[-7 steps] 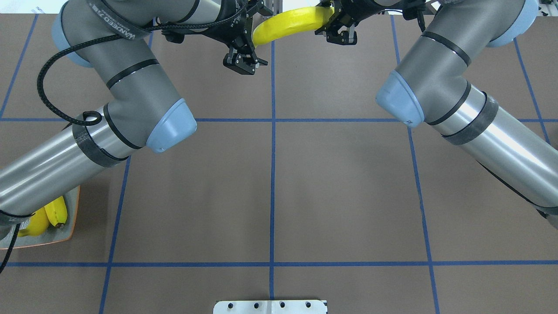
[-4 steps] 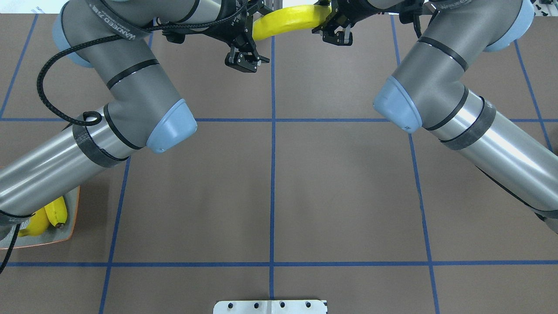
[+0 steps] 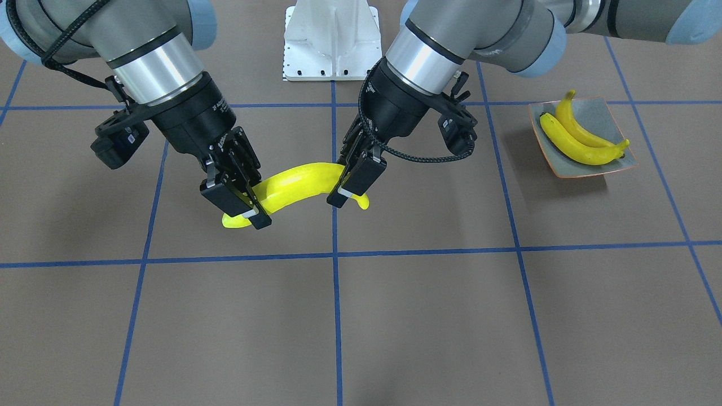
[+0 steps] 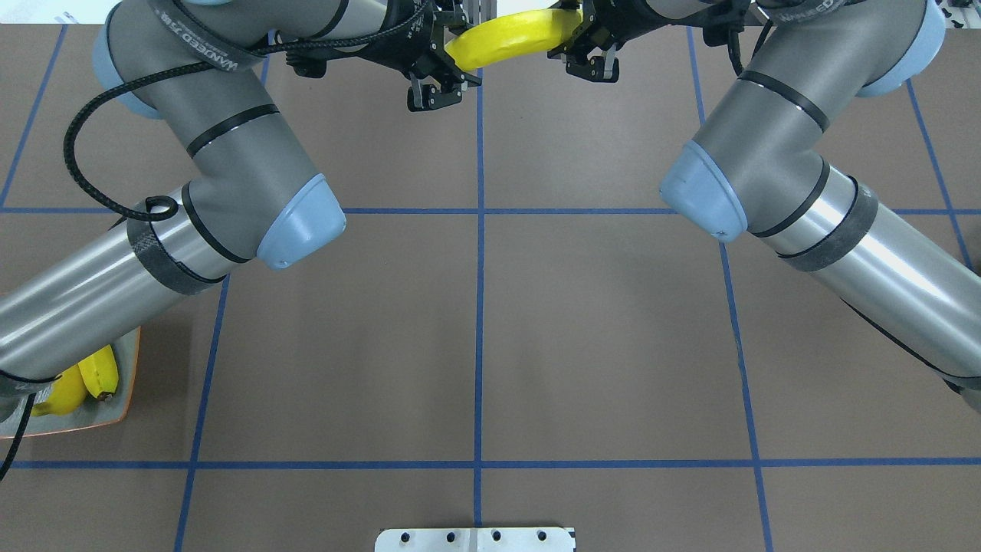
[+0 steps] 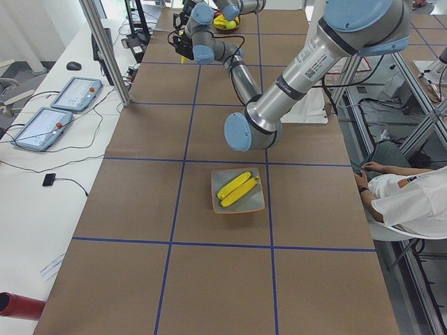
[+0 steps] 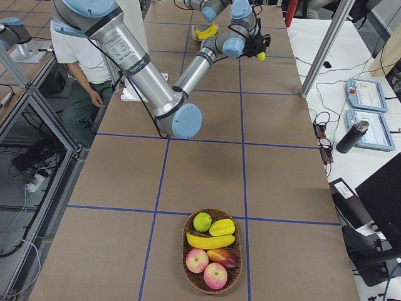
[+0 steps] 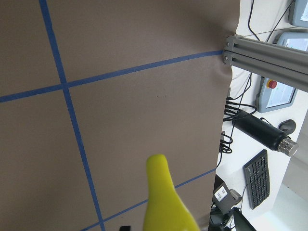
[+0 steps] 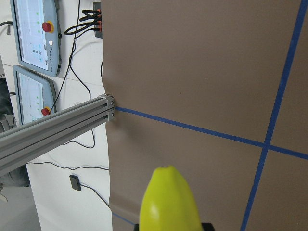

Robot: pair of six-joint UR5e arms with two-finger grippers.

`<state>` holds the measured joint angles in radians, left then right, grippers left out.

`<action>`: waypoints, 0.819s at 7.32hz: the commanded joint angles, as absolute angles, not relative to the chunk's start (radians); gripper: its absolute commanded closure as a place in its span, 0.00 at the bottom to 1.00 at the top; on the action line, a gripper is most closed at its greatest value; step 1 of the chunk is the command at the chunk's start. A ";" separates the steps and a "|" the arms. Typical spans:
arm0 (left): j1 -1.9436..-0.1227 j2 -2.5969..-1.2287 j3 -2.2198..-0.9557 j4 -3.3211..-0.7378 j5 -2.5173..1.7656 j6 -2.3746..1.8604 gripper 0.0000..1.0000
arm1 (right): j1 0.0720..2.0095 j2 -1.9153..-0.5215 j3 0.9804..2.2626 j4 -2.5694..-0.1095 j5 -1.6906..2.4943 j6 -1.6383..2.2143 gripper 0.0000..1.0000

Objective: Transfer all bananas from basket to plate

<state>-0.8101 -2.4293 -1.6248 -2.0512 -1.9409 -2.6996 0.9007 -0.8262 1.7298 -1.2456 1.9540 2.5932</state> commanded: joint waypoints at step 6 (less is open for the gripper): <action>-0.813 -2.294 -1.740 -2.092 -1.945 -2.616 1.00 | 0.930 -0.969 1.804 -1.140 1.953 2.470 0.00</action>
<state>-0.8115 -2.3658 -1.6743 -2.0917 -1.9428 -2.6613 0.9202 -0.9170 1.7721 -1.1476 1.9476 2.5305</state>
